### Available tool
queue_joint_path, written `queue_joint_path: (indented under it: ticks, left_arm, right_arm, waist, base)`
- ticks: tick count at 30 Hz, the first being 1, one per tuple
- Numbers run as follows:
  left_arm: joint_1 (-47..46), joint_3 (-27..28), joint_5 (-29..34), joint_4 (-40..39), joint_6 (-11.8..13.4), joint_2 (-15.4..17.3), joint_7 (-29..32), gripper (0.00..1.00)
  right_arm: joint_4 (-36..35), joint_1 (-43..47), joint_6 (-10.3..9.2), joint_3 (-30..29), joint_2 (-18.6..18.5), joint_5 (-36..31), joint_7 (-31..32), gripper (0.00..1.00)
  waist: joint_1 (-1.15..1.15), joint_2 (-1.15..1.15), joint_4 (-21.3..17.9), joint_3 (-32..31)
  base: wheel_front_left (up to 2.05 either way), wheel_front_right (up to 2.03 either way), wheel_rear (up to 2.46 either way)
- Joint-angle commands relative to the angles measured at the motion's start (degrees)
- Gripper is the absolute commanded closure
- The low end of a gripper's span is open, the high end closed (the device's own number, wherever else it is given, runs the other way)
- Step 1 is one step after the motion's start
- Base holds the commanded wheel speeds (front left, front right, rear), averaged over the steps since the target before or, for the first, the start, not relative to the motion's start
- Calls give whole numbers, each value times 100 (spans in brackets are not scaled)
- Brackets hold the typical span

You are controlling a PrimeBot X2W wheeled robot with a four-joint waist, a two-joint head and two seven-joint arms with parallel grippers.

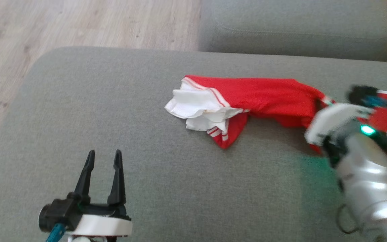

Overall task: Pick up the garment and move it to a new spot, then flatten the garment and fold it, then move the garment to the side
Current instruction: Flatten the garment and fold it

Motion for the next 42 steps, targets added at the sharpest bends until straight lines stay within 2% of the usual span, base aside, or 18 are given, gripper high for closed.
queue_joint_path:
  ticks: [1, 2, 3, 4, 7, 10, 15, 18, 20, 23, 25, 31, 32, 36, 42]
  left_arm:
    - [-352, 83, 13, -185, -31, -10, -29, 0]
    - [-372, 63, 8, -182, -30, -10, -29, 0]
    - [-389, 46, 2, -178, -27, -10, -29, 0]
    - [-389, 46, 2, -178, -27, -10, -29, 0]
    - [-417, 30, -11, -156, -17, -10, -29, 0]
    - [-424, 57, -14, -125, -2, -10, -29, 0]
    - [-479, 165, 1, -175, -6, -10, -29, 0]
    - [-539, 179, -6, -208, -22, -10, -29, 0]
    - [-568, 216, -27, -243, -21, -10, -29, 0]
    - [-586, 284, -85, -318, -2, -10, -29, 0]
    - [-584, 344, -97, -366, 16, -10, -29, 0]
    - [-584, 344, -109, -434, 29, -10, -29, 0]
    - [-590, 354, -107, -410, 21, -10, -29, 0]
    - [-624, 402, -92, -329, -20, -10, -29, 0]
    - [-892, 294, 136, -141, -134, 90, -29, 0]
  right_arm:
    - [145, -373, -5, -523, -206, -469, -212, 100]
    - [224, -390, -5, -781, -279, -703, -293, 57]
    - [260, -400, -5, -1021, -326, -939, -375, 0]
    - [260, -400, -5, -1021, -326, -939, -375, 0]
    - [219, -422, -5, -1582, -267, -1638, -441, 0]
    - [-100, -426, -5, -1899, -82, -2331, -559, 0]
    - [-537, -499, -5, -1927, 151, -3034, -980, 0]
    - [-127, -741, -5, -1124, 161, -2423, -1314, 0]
    - [-218, -773, -5, -357, 163, -1780, -1368, 0]
    - [-1435, -212, -5, 852, 164, -644, -1375, 0]
    - [-2335, 335, -5, 1242, 164, -253, -1376, 0]
    - [-4335, 2050, -5, 1389, 165, -37, -1377, 0]
    - [-4774, 2570, -5, 1353, 165, -68, -1377, 0]
    - [-5280, 3207, -5, 1245, 165, 54, -1378, 0]
    - [-5601, 3262, -5, 1216, 165, 40, -1378, 0]
  waist:
    - [-1, 0, 84, 104]
    - [-1, 0, 99, 120]
    - [-1, 0, 110, 135]
    - [-1, 0, 110, 135]
    - [-1, 0, 106, 155]
    - [-1, 0, 30, 125]
    - [-1, 0, -209, 82]
    - [-1, 0, -321, 35]
    - [-1, 0, -431, 22]
    - [-1, 0, -647, 33]
    - [-1, 0, -798, 59]
    - [-1, 0, -1083, 155]
    - [-1, 0, -1146, 179]
    - [-1, 0, -1275, 262]
    - [-1, 0, -1453, 495]
  base:
    - [0, 0, 0]
    - [0, 0, 0]
    - [0, 0, 0]
    - [0, 0, 0]
    - [0, 0, 0]
    - [0, 0, 0]
    - [0, 0, 0]
    - [0, 0, 0]
    - [0, 0, 0]
    - [0, 0, 0]
    - [0, 0, 0]
    - [0, 0, 0]
    - [0, 0, 0]
    - [0, 0, 0]
    - [0, 0, 0]
